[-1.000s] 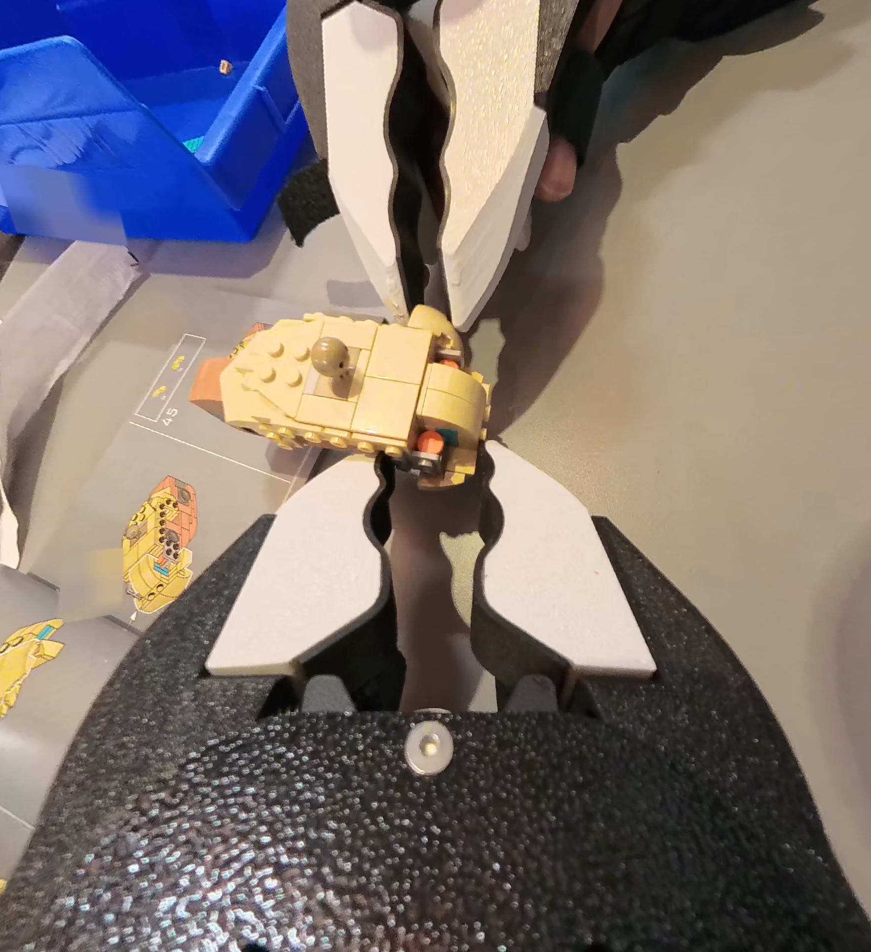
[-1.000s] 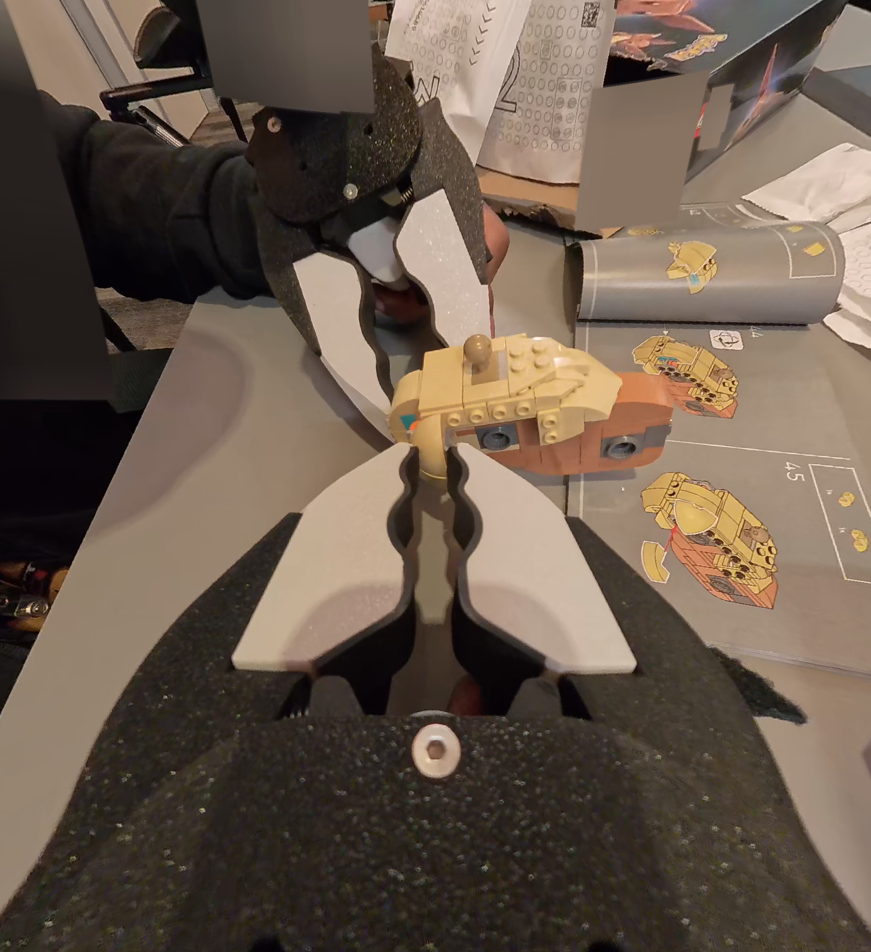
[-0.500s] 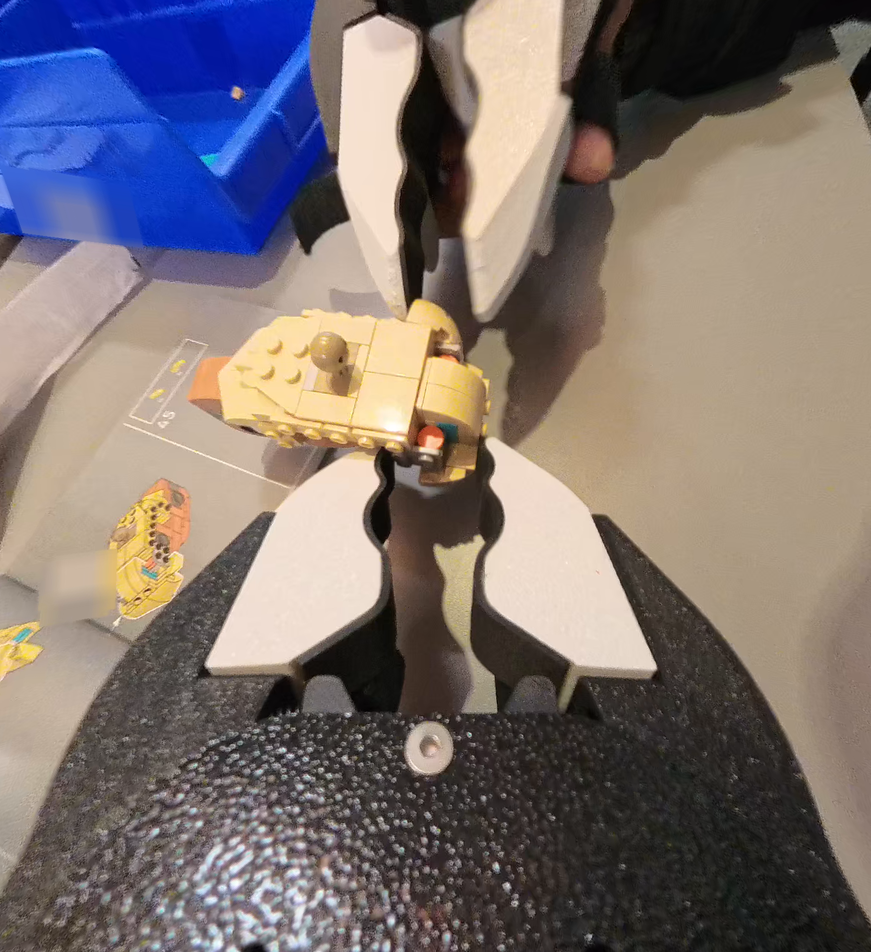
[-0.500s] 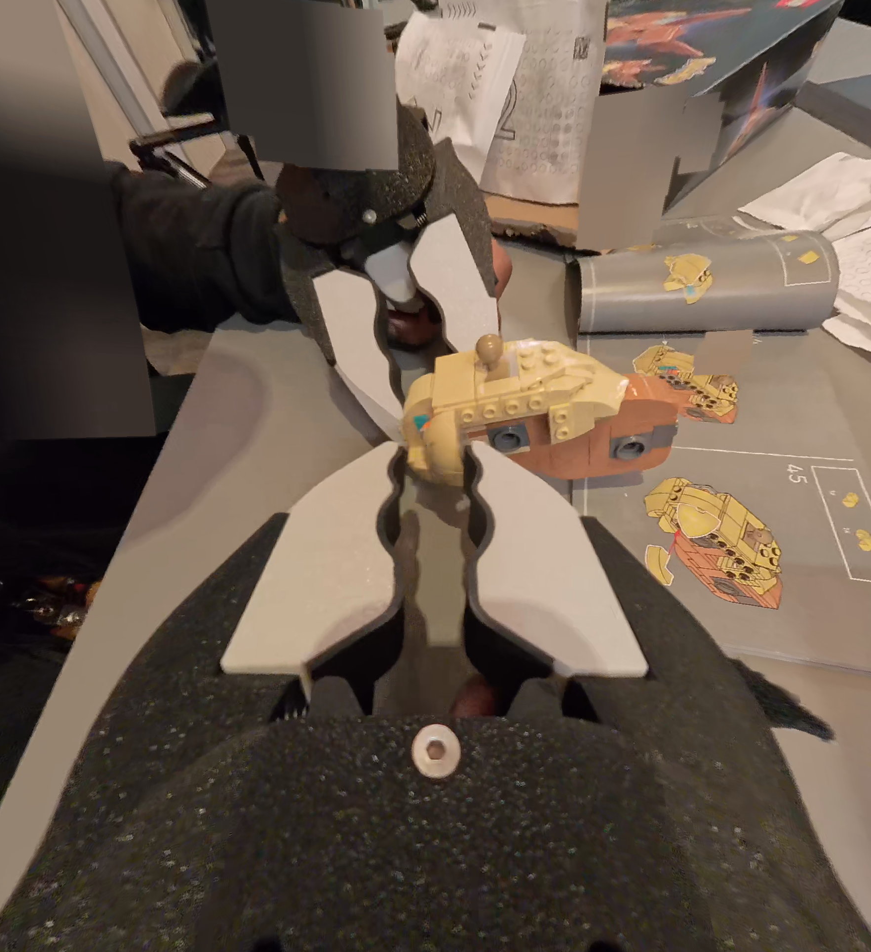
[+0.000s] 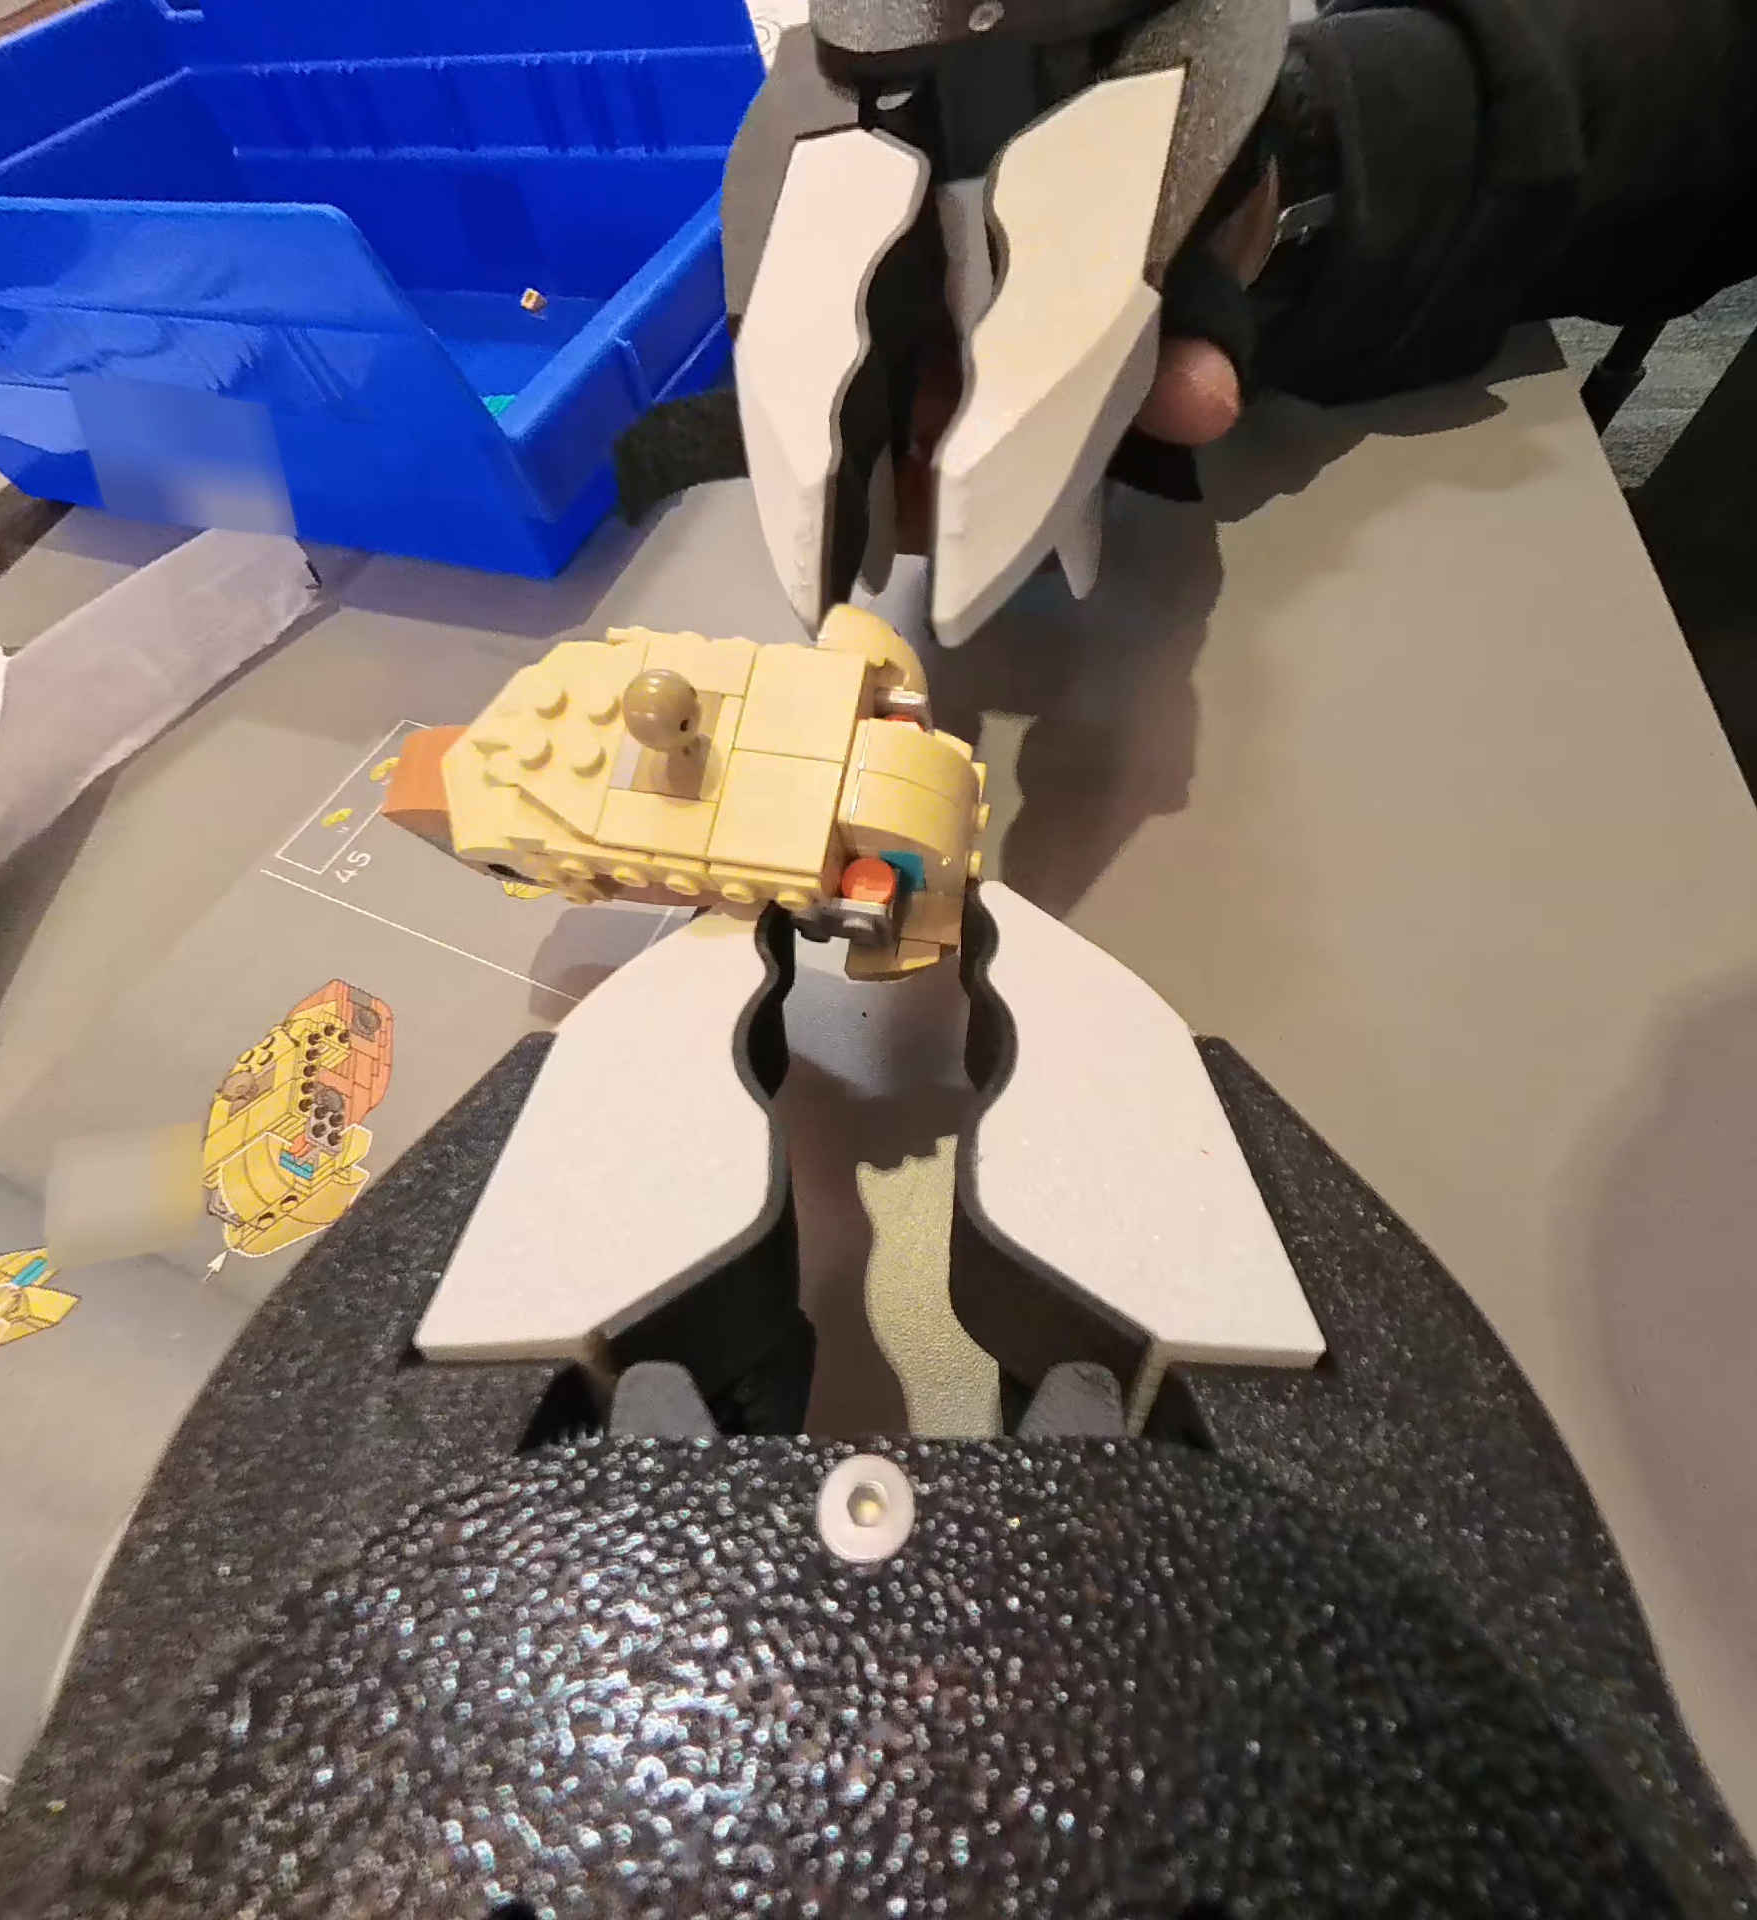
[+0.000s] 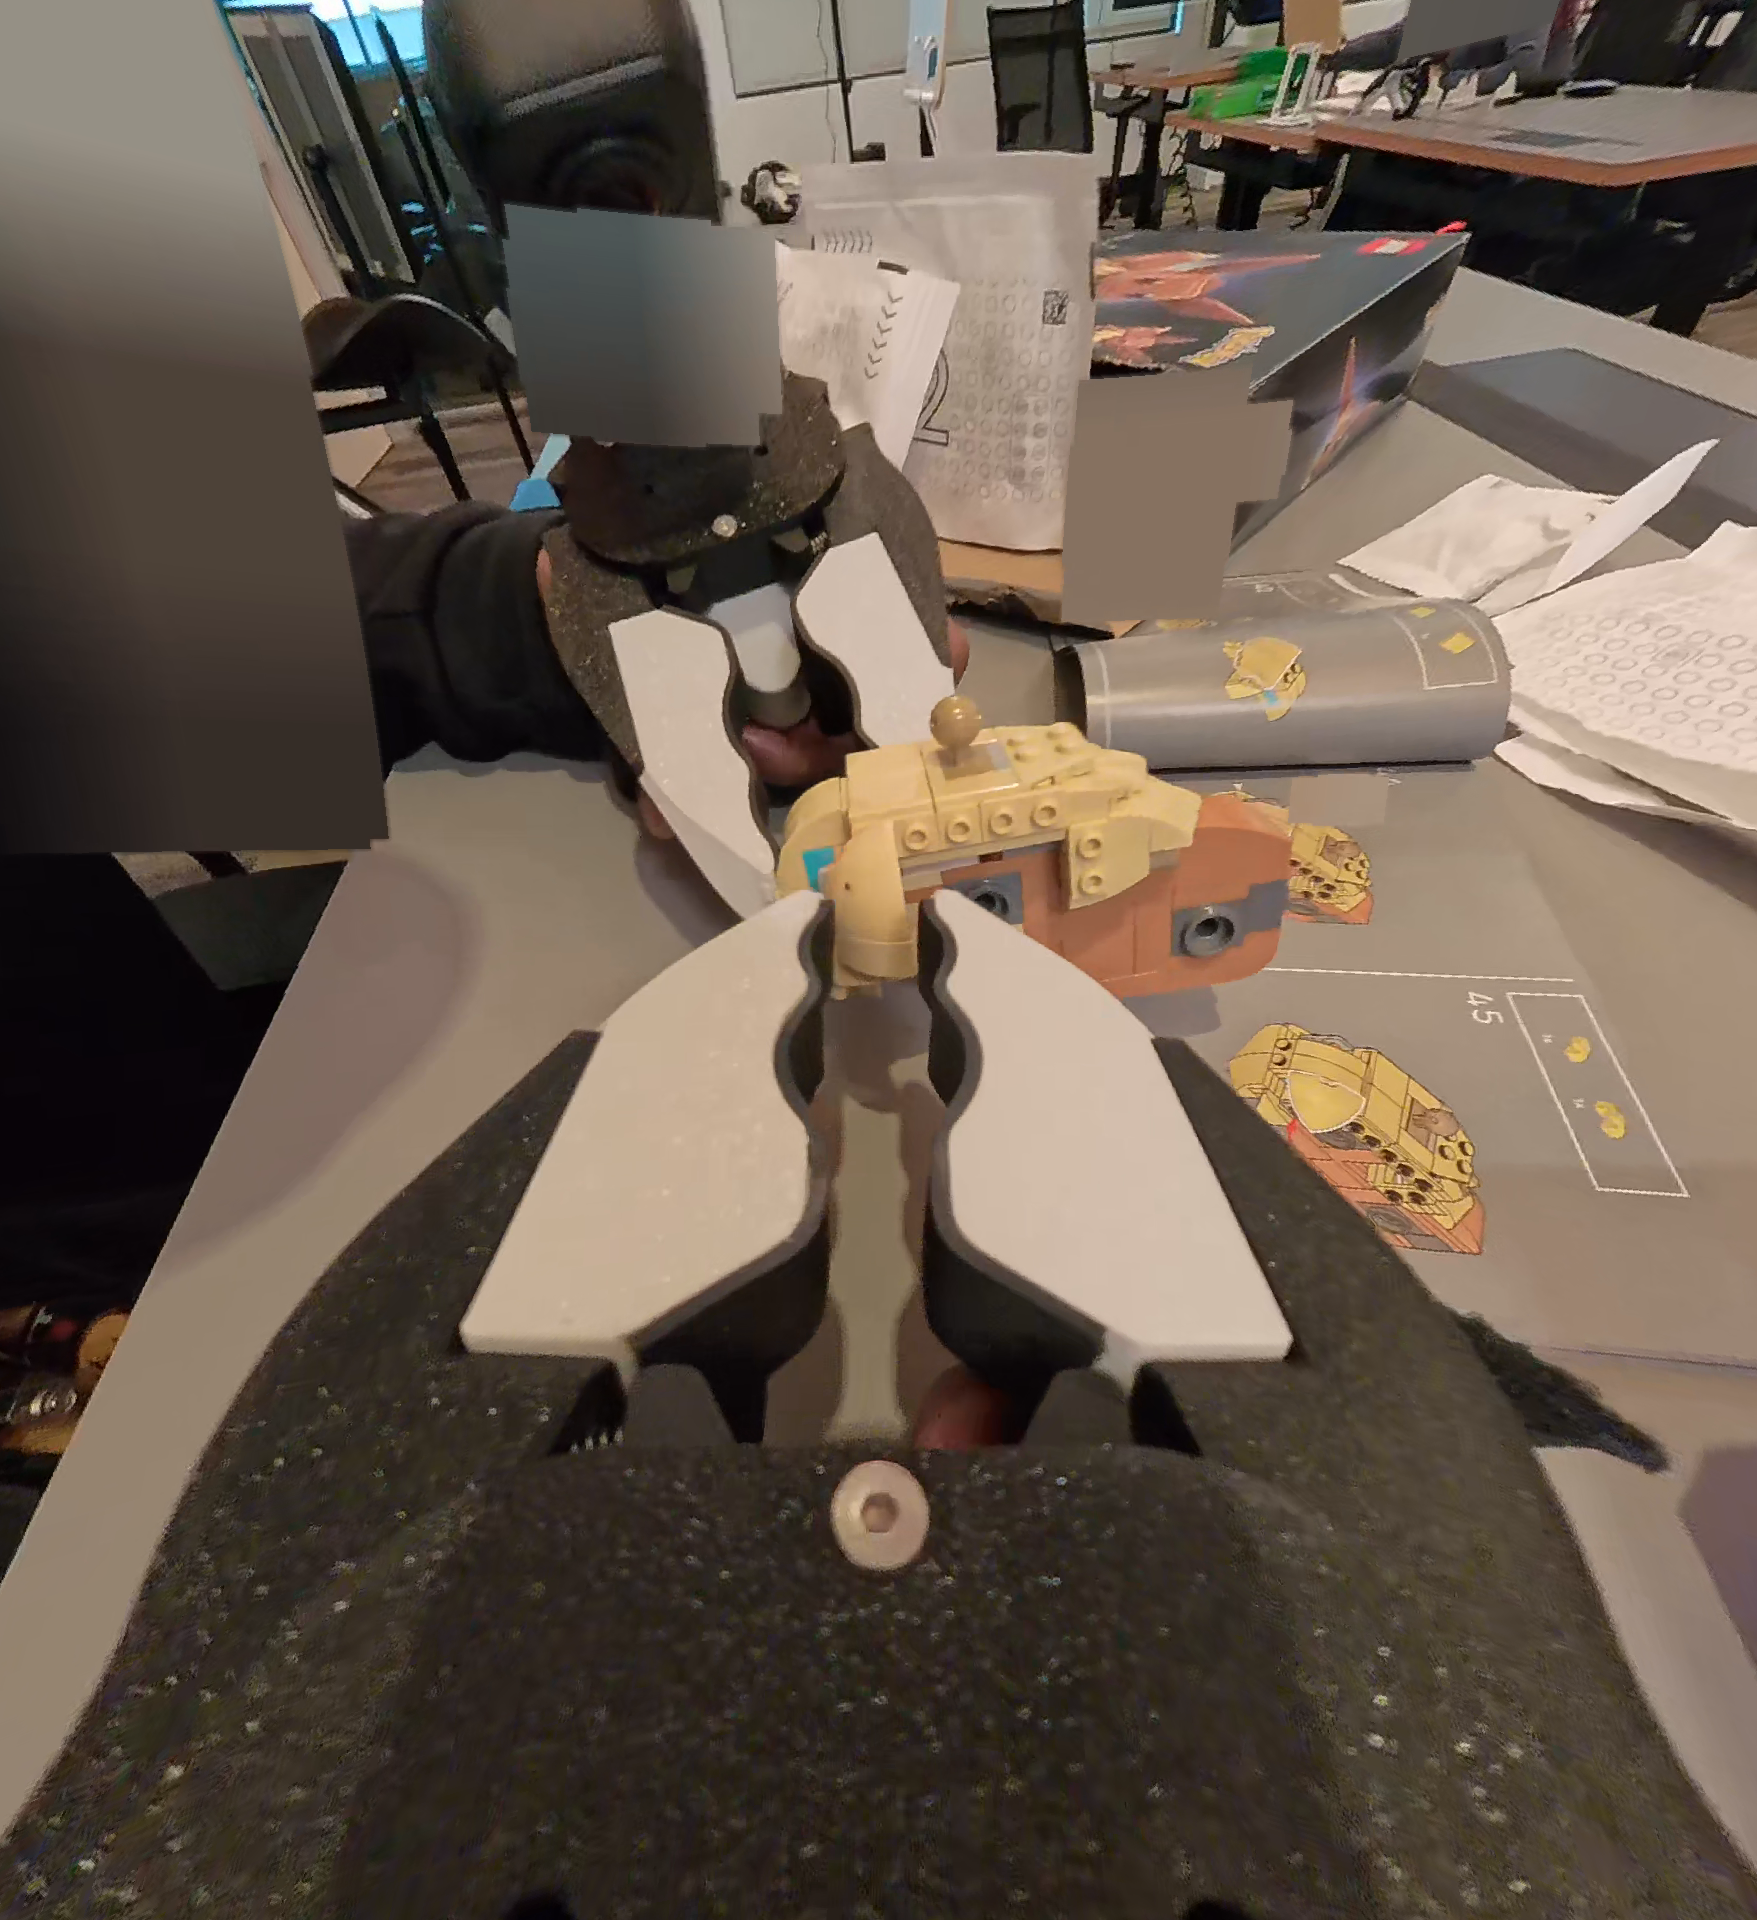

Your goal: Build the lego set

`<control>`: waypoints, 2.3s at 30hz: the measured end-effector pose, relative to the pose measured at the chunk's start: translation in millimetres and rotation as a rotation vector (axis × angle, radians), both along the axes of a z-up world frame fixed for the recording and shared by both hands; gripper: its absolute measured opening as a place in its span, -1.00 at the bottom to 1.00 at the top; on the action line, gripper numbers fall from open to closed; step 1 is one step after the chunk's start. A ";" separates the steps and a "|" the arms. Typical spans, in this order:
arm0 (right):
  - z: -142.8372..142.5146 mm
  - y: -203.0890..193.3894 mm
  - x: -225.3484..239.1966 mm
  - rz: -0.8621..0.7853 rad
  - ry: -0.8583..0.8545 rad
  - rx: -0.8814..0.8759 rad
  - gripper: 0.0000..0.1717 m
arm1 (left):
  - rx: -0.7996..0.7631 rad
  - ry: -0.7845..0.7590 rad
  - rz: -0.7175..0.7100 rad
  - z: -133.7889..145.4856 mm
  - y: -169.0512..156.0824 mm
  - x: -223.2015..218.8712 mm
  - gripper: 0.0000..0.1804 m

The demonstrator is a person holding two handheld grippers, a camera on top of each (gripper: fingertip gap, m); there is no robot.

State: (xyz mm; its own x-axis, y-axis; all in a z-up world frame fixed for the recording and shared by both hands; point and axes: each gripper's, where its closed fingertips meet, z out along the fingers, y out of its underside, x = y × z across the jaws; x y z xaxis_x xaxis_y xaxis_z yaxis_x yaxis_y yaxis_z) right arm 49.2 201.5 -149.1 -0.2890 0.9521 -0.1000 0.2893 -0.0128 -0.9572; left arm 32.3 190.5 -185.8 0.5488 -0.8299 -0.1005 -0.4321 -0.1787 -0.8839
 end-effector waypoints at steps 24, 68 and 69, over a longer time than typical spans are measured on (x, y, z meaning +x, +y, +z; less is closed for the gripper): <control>-13.2 0.2 -2.9 0.020 -0.091 -0.215 -0.88 | 0.030 0.122 0.009 -12.3 0.5 -1.9 -0.67; -29.3 3.2 -2.3 -0.042 -0.160 0.035 -0.85 | 0.041 0.216 0.058 -21.6 5.1 -5.6 -0.67; -29.5 3.6 -2.5 -0.045 -0.163 0.034 -0.85 | 0.044 0.223 0.064 -21.6 5.5 -5.8 -0.67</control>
State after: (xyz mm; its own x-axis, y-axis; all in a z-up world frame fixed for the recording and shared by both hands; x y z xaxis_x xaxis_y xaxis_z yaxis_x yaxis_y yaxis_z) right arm 46.7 205.1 -178.6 -0.2287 0.9673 -0.1099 0.4407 0.0022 -0.8976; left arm 26.5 196.1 -207.4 0.5602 -0.7863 -0.2605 -0.6068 -0.1755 -0.7752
